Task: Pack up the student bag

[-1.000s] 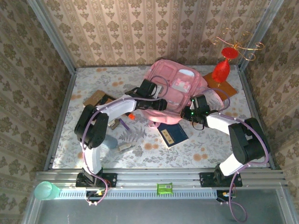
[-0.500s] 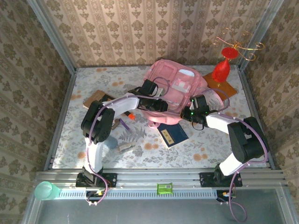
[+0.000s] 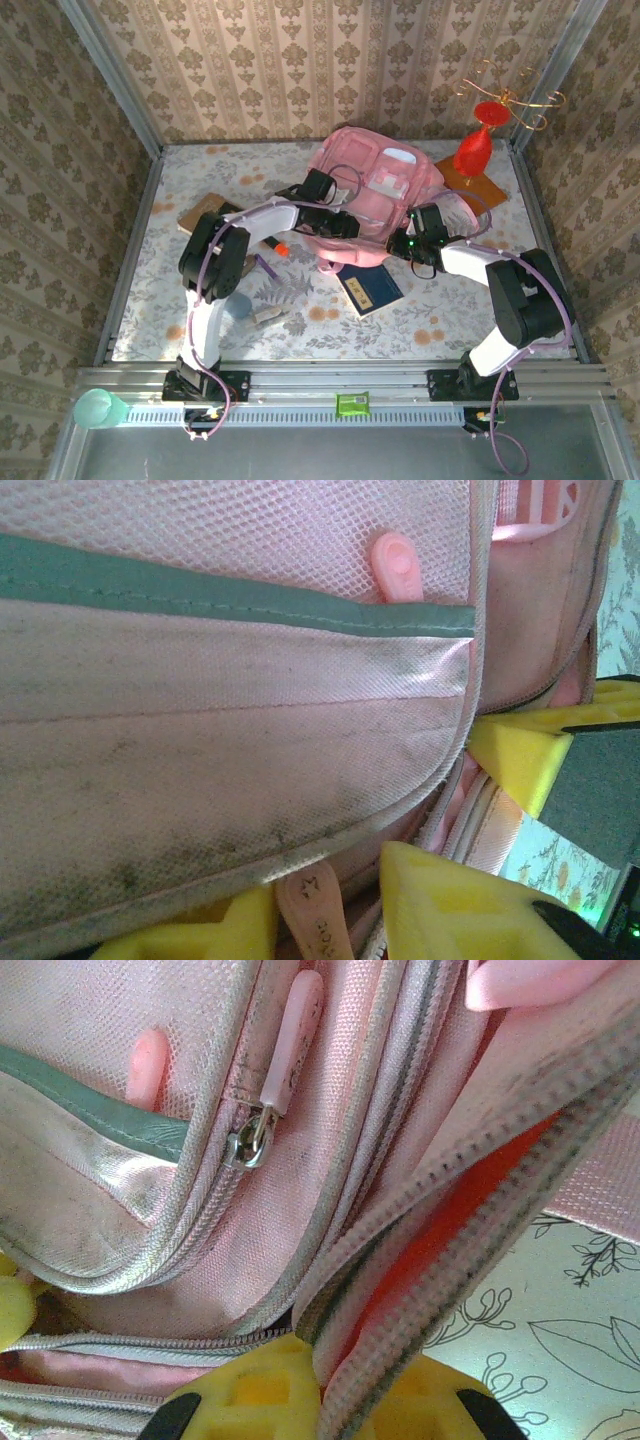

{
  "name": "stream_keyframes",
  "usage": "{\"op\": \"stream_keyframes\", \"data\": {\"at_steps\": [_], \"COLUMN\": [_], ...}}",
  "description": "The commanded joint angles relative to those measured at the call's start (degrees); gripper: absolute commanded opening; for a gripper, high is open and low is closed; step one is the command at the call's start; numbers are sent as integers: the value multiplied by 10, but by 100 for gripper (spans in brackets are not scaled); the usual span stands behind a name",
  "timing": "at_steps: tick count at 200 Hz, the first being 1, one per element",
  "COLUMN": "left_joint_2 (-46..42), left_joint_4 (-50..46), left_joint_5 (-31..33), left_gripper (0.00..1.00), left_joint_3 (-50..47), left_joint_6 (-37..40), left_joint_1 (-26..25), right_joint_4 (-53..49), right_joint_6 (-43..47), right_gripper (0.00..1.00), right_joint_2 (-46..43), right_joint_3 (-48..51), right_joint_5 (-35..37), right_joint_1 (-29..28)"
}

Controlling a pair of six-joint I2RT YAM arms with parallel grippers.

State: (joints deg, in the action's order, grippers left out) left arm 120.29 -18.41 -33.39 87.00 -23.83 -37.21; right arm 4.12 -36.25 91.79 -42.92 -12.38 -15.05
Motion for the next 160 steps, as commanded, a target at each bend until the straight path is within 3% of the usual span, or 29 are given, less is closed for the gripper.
{"op": "stream_keyframes", "data": {"at_steps": [1,64,112,160], "left_joint_2": [28,12,-72,-103], "left_joint_4": [-26,-12,48,59], "left_joint_5": [-43,-53,-5,14], "left_gripper": [26,0,0,0], "left_joint_3": [6,14,-41,-78], "left_joint_6": [18,31,44,60], "left_joint_1": [-11,0,1,-5], "right_joint_4": [13,4,-3,0], "right_joint_6": [6,12,15,14], "right_gripper": [0,0,0,0], "right_joint_2": [12,17,13,15], "right_joint_3": [-9,-15,-16,-14], "right_joint_5": [4,11,16,16], "right_joint_1": [-3,-4,-3,-3]}}
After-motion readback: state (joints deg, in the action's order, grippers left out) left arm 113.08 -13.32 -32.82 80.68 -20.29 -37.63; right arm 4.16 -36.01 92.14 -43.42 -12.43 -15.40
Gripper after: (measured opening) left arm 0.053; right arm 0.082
